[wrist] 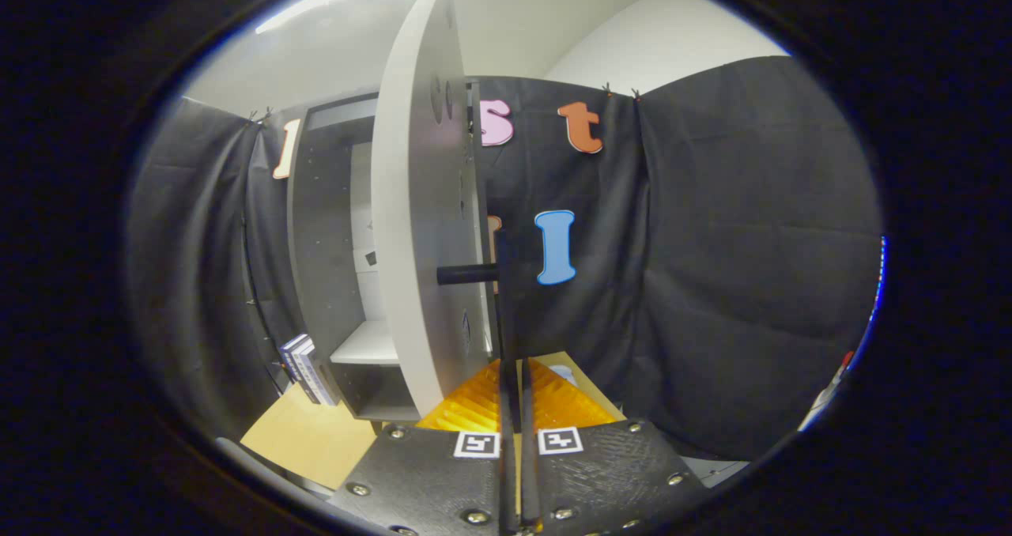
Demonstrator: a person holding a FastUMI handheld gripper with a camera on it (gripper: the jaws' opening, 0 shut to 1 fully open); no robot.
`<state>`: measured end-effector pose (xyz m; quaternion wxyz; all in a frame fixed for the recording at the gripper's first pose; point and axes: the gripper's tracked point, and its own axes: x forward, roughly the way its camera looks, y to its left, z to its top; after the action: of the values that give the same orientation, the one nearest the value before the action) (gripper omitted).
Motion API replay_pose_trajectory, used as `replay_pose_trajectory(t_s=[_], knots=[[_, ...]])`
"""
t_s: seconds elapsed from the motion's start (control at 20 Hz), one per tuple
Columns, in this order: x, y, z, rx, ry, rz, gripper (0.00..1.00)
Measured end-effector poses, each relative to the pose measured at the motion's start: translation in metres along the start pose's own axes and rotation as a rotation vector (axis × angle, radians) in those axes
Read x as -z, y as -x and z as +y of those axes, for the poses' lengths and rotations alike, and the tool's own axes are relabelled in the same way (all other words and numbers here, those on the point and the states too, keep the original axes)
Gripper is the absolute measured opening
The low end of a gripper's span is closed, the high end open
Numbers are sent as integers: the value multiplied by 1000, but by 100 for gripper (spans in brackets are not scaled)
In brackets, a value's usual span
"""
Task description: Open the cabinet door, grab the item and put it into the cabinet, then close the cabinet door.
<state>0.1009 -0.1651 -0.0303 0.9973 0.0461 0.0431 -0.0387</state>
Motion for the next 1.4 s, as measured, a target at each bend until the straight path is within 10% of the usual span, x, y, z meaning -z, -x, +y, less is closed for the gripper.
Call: replay_pose_trajectory(t_s=[0.65, 1.05, 1.4], knots=[[-3, -15, -44, -122, -1, 11, 4], [-3, 15, -50, -53, 44, 7, 3], [-18, 60, 0, -94, 7, -51, 3]])
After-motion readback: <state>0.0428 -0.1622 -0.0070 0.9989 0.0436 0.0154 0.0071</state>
